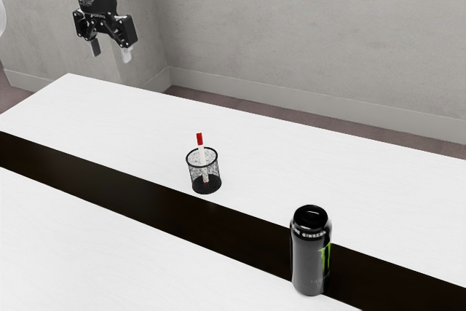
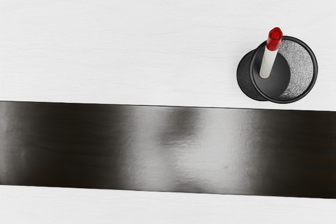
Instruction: Take the marker out of the pen holder and place it to the left of the pen holder.
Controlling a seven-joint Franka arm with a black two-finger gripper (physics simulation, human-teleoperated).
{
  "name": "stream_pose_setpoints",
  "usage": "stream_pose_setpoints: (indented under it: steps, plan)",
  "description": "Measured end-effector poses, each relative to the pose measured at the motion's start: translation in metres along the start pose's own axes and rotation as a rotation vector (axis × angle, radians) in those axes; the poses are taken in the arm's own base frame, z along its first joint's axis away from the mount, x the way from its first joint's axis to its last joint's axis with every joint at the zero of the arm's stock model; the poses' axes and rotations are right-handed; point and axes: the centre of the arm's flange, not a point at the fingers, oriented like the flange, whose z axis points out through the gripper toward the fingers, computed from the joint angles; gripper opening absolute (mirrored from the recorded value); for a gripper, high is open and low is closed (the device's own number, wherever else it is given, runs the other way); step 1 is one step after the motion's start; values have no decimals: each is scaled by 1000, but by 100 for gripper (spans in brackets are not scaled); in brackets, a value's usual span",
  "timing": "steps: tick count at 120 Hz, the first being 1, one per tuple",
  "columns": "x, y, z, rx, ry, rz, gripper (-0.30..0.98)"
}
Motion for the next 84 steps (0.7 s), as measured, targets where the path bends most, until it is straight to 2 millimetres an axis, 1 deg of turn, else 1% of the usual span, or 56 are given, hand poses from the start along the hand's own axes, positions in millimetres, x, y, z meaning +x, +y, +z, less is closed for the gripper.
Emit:
stream_pose_setpoints:
  steps: [17, 24, 30, 32, 36, 42, 46, 55, 58, 63, 68, 78, 84]
  plan:
    - [0, 4, -1, -2, 3, 5, 66]
    - [3, 19, -4, -5, 16, 20, 66]
    - [13, 40, 5, -8, 21, 48, 66]
    - [17, 45, 11, -7, 20, 52, 66]
    - [29, 51, 31, -2, 7, 54, 66]
    - [52, 56, 79, 2, -35, 49, 66]
    - [65, 55, 108, -7, -55, 37, 66]
    - [82, 55, 148, -32, -65, 15, 66]
    - [85, 58, 156, -40, -65, 7, 66]
    - [89, 61, 165, -51, -65, -14, 66]
    - [89, 59, 173, -68, -73, -46, 66]
    - [86, 35, 190, -118, -123, -152, 66]
    - [84, 33, 200, -136, -158, -195, 66]
